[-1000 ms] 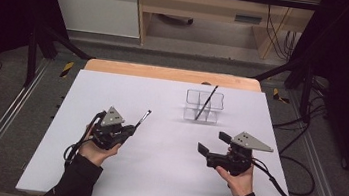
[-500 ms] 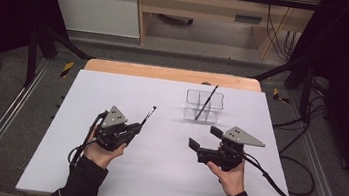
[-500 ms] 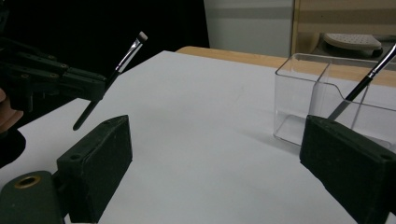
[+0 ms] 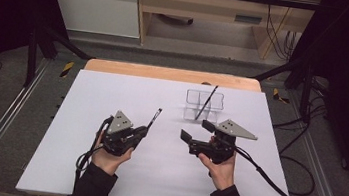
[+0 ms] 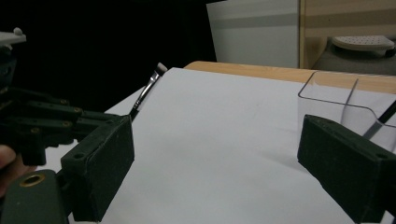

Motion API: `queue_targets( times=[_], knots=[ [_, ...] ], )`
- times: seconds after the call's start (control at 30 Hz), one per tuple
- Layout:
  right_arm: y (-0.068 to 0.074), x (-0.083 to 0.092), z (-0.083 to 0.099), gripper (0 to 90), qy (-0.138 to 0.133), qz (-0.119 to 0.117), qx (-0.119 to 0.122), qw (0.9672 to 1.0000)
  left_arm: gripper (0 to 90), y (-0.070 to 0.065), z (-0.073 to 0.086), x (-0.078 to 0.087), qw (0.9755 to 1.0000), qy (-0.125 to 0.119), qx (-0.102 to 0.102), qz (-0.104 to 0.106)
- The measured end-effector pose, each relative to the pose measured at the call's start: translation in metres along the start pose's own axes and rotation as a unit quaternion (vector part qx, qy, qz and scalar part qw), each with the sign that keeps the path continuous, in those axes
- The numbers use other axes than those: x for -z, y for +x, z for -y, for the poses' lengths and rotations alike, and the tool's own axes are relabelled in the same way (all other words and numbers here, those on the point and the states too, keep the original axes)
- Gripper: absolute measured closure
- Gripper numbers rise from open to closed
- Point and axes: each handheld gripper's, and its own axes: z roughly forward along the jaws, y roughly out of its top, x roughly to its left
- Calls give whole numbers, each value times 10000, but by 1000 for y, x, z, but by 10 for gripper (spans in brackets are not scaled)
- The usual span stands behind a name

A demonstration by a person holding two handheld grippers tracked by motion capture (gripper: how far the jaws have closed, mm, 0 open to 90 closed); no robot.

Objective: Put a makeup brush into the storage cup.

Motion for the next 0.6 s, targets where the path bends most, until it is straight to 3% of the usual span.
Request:
queue_targets(
  times=[0.43,0.6],
  knots=[
    [7,-17,-1,136,27,-4,-250,9997,833,-15,5,-14,9999,-101,48,18],
    [9,-23,1,158,88,-120,-355,9993,833,-25,3,-21,9998,-158,33,74]
  ],
)
